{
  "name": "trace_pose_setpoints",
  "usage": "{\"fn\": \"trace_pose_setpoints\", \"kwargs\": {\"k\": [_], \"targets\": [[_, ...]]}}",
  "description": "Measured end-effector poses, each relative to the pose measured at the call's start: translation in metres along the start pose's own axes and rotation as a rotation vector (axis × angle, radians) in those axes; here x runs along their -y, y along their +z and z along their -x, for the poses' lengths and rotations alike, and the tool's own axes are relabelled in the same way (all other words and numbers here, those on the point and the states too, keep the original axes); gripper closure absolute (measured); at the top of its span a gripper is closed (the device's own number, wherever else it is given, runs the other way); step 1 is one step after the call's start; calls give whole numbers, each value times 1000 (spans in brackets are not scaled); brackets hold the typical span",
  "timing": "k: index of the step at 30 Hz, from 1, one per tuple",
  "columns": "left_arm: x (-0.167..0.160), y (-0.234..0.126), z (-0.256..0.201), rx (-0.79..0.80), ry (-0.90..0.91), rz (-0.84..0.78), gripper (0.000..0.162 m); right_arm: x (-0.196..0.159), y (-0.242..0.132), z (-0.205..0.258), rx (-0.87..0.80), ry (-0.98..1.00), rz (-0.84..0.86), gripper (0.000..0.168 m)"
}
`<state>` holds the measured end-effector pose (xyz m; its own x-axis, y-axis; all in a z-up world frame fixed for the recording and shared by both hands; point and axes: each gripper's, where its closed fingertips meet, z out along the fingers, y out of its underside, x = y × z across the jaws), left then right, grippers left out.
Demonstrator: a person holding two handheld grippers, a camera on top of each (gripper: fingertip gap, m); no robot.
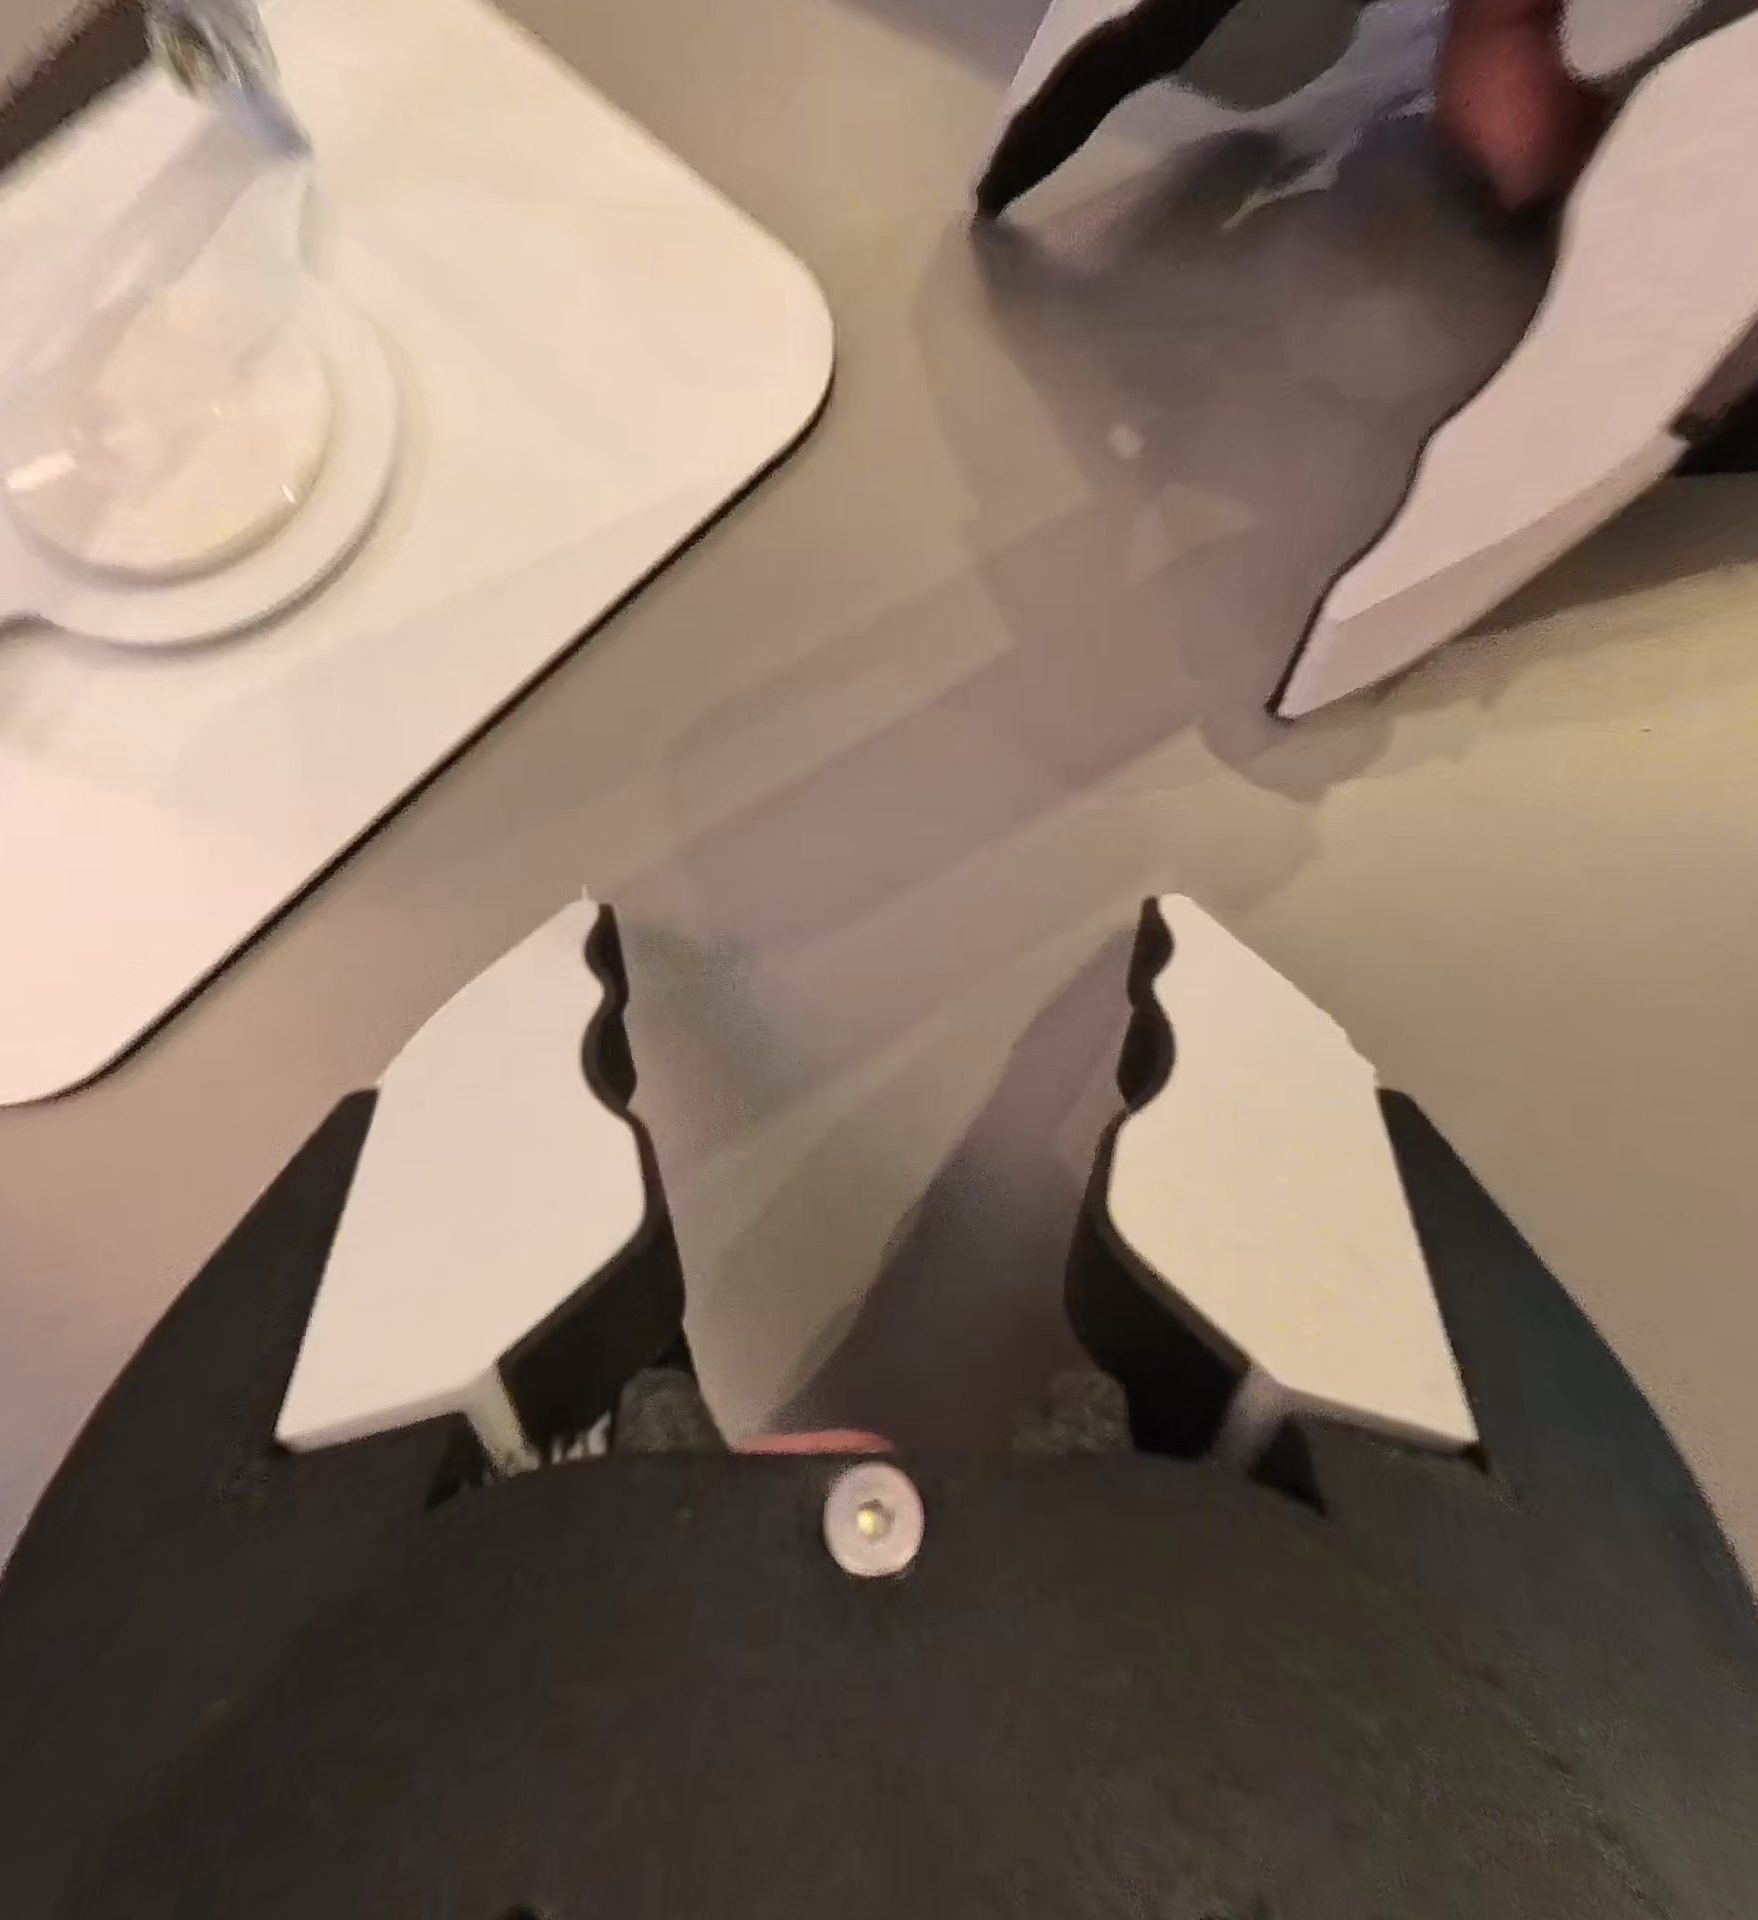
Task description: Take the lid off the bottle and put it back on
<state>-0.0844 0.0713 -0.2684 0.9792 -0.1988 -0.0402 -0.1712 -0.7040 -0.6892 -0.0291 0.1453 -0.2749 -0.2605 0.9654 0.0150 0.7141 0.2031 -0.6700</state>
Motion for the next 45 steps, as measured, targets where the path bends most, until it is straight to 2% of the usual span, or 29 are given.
{"fn": "trace_pose_setpoints", "kwargs": {"k": [1,3,6,8,11,13,16,20,22,26,28,30,32,35,38,42,45], "targets": [[4,-4,-2,12,22,-37,70,0,0,0,1,-1,0,46],[11,-21,-10,-36,8,-99,57,0,0,0,3,-2,0,46],[33,-81,-3,14,-24,-249,58,0,0,0,4,-3,-1,46],[42,-134,22,150,-62,-332,64,0,0,0,4,-3,-1,46],[42,-215,90,457,-158,-434,76,0,0,0,4,-2,-1,46],[29,-245,135,551,-268,-446,81,0,0,0,4,-2,-1,46],[-18,-223,186,478,-476,-179,57,0,0,0,3,-2,-1,46],[-64,-183,230,430,-606,23,67,0,0,0,3,-2,-1,46],[-87,-166,241,419,-615,165,63,0,0,0,3,-2,-1,46],[-96,-140,241,301,-664,253,59,0,0,0,3,-2,-1,46],[-99,-131,240,258,-671,316,63,0,0,0,3,-2,-1,47],[-111,-126,239,251,-638,434,72,0,0,0,3,-2,-1,47],[-128,-123,240,281,-565,588,69,0,0,0,3,-1,-1,47],[-129,-124,244,315,-492,656,69,0,0,0,3,0,-2,47],[-131,-127,250,352,-454,641,70,0,0,-1,3,0,-2,47],[-123,-142,257,405,-462,505,71,0,0,-1,2,0,-2,47],[-112,-170,259,478,-481,355,71,0,0,-1,3,-1,-2,48]]}}
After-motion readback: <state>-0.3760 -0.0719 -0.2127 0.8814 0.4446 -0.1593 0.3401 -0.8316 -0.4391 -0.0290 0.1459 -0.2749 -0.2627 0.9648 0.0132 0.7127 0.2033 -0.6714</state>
